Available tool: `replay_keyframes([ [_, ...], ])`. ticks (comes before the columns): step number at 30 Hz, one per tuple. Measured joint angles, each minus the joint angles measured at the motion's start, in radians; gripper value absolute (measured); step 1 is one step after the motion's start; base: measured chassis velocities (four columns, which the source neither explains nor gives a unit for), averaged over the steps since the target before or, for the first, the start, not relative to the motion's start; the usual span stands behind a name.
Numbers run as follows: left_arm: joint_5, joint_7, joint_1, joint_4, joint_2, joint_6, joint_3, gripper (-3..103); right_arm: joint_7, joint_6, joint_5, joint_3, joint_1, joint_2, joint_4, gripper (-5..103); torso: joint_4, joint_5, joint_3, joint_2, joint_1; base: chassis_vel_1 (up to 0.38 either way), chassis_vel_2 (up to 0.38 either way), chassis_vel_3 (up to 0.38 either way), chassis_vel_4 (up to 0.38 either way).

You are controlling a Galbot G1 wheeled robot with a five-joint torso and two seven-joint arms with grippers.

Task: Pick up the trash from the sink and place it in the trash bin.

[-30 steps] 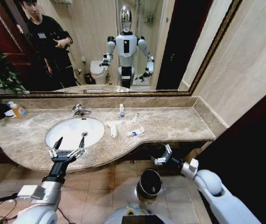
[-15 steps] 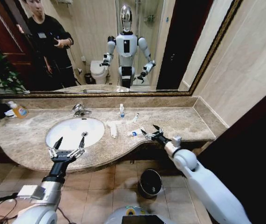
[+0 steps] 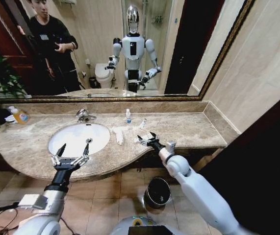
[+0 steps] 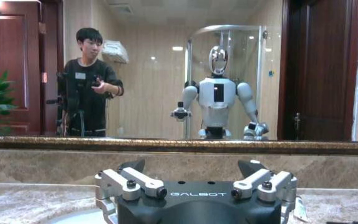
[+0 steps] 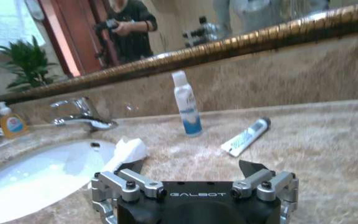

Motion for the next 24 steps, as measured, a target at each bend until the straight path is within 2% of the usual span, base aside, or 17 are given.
replay_keyframes([
  [10,0.000,0.000,0.000,0.000,0.000,0.000,0.000,100,0.029,-0.018,0.004,-0.058,0.014,0.018,-0.023,100,0.0000,0.0000,0.000,0.000,0.000,0.000,0.000,0.000,0.000],
  [11,0.000,0.000,0.000,0.000,0.000,0.000,0.000,100,0.028,-0.018,-0.005,-0.061,0.006,0.017,-0.021,102,0.0000,-0.0001,0.000,0.000,0.000,0.000,0.000,0.000,0.000],
  [24,0.000,0.000,0.000,0.000,0.000,0.000,0.000,100,0.020,-0.005,-0.026,-0.063,0.021,0.040,-0.062,85,0.0000,0.0000,0.000,0.000,0.000,0.000,0.000,0.000,0.000],
])
